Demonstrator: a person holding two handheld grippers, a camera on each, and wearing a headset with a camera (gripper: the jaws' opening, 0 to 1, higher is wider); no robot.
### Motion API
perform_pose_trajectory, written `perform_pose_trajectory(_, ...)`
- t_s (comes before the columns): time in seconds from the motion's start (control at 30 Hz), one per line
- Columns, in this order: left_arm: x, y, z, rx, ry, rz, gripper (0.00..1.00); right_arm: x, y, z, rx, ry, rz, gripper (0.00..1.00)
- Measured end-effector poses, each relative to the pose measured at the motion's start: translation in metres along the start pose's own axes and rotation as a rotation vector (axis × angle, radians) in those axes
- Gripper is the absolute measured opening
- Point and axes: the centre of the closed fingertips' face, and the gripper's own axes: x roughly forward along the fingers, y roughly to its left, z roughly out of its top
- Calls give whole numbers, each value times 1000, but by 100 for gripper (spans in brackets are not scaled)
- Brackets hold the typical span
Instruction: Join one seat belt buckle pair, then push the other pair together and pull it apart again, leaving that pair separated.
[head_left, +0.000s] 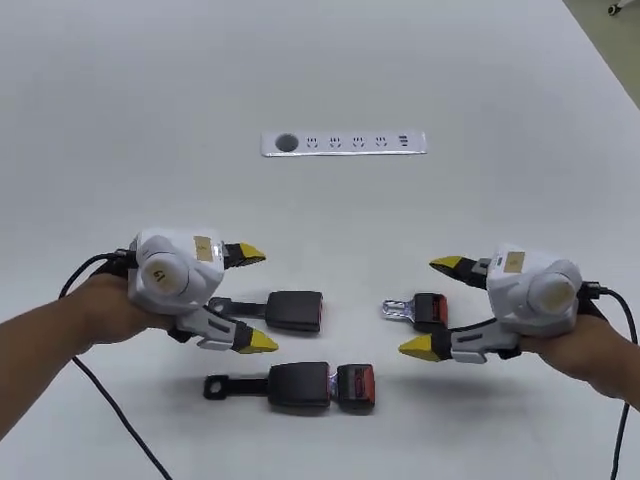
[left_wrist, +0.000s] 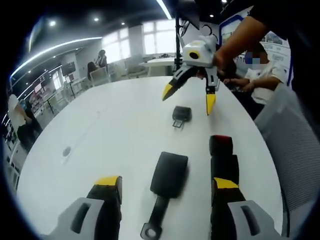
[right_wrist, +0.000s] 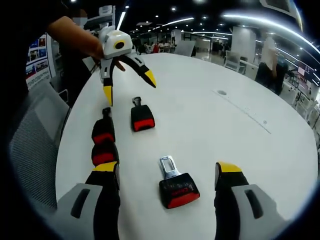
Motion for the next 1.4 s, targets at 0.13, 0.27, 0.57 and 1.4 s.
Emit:
perform_pose_trajectory(0.13, 7, 1, -7, 6, 17, -23, 74, 2, -6, -6, 10, 14, 10, 77)
perform_pose_trajectory(0.27, 17, -2, -13, 14, 35, -49, 72, 4, -9, -16, 11, 39, 27, 74)
perform_pose_trajectory(0.57, 32, 1, -22, 20, 54, -73, 66, 7, -14, -35, 25, 89, 56, 66)
perform_pose_trajectory(1.4, 53, -4, -36, 9, 38, -105, 35, 17, -12, -44, -101, 177, 105, 36)
